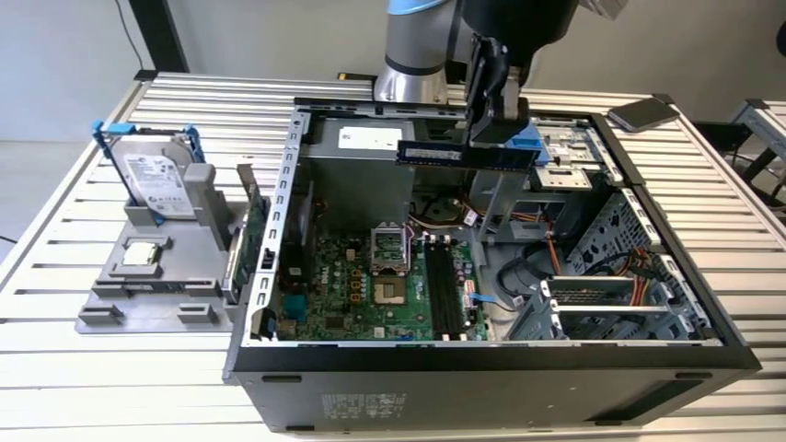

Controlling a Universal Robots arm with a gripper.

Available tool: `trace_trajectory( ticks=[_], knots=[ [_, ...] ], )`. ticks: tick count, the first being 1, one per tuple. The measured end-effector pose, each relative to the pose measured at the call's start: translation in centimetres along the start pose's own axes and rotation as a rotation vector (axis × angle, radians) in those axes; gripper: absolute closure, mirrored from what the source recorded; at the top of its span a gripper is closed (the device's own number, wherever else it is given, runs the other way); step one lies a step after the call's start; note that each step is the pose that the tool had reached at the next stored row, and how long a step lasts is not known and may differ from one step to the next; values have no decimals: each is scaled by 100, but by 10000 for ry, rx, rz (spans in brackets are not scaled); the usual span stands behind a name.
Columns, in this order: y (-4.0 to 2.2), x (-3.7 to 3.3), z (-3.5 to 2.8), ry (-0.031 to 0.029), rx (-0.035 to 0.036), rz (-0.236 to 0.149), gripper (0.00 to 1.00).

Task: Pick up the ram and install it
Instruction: 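Insert the ram into the slot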

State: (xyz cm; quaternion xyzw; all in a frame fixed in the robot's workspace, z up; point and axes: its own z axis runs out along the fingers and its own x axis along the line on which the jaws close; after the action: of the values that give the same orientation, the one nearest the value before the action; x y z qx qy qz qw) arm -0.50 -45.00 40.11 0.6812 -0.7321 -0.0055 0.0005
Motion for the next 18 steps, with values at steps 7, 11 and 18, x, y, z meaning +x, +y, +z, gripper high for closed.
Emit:
trace_trajectory(
  ticks=[7,11,18],
  knots=[
    [-38,-30,1,-1,-1,-186,100],
    [-46,-54,-1,18,-12,-219,100],
    [-44,-54,0,19,-13,-224,100]
  ],
)
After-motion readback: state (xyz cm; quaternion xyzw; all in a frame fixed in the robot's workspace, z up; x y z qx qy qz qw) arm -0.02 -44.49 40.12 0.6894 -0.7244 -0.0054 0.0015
